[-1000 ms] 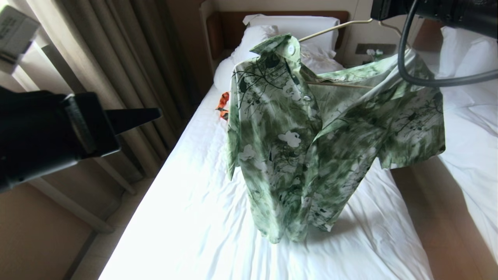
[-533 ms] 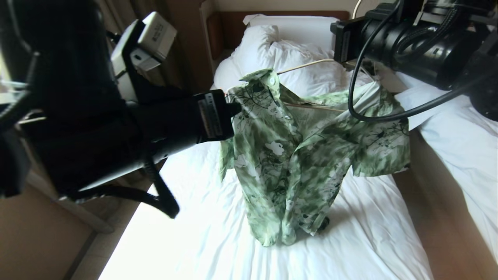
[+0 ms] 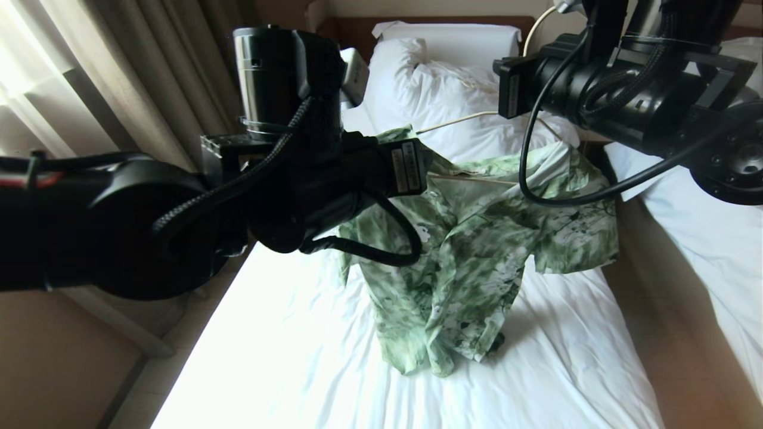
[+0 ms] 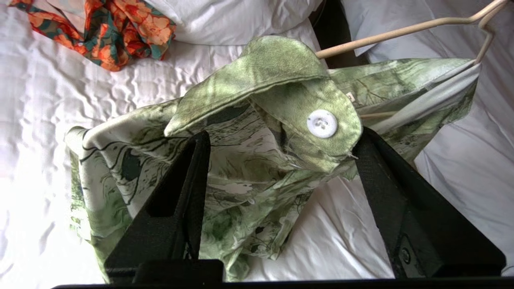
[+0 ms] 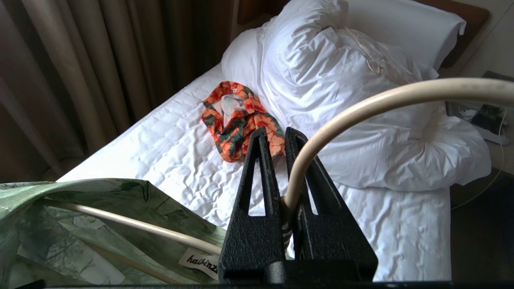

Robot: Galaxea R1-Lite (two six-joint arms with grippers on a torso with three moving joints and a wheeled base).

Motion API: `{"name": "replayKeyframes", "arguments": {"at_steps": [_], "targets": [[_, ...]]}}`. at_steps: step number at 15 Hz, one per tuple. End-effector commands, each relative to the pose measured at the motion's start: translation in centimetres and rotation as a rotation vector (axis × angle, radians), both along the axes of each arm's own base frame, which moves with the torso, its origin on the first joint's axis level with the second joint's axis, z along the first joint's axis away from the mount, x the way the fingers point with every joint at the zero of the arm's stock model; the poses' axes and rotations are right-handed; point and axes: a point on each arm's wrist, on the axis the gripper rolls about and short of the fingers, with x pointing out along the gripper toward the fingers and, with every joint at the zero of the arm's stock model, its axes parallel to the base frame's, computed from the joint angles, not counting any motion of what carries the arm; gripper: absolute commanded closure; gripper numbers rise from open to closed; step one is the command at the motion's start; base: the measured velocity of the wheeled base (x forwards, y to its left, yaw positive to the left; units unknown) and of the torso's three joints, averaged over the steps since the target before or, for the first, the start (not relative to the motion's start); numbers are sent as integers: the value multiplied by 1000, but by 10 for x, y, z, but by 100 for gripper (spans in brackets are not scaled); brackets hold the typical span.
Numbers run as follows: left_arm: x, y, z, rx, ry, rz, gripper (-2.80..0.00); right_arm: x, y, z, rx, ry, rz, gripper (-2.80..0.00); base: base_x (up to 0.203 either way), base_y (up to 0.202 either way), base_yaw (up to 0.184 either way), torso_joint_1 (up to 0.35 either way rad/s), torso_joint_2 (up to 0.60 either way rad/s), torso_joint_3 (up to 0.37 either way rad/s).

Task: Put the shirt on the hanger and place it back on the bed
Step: Take the clothes hanger out of the clothes

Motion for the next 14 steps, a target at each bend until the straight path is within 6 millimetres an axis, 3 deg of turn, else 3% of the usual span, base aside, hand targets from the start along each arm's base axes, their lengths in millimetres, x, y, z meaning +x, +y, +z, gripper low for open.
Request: {"name": "replayKeyframes", "arguments": {"at_steps": [1,5,6,11,14], "targets": [[6,-7,-4,6,4,4,-280,-5,-2,2,1,-4,2,0,0,0,0,0,0,0],[5,-8,-4,42,-14,38,-280,-10,-5,0,-5,5,4,0,0,0,0,0,0,0],[5,-8,-4,44,-17,42,0,-12,-5,1,-6,3,6,0,0,0,0,0,0,0],[1,-5,1,36,-26,47,0,-17,-10,1,-7,8,3,0,0,0,0,0,0,0],[-12,30,13,38,-49,99,0,-17,-14,2,-5,4,-9,0,0,0,0,0,0,0]]}}
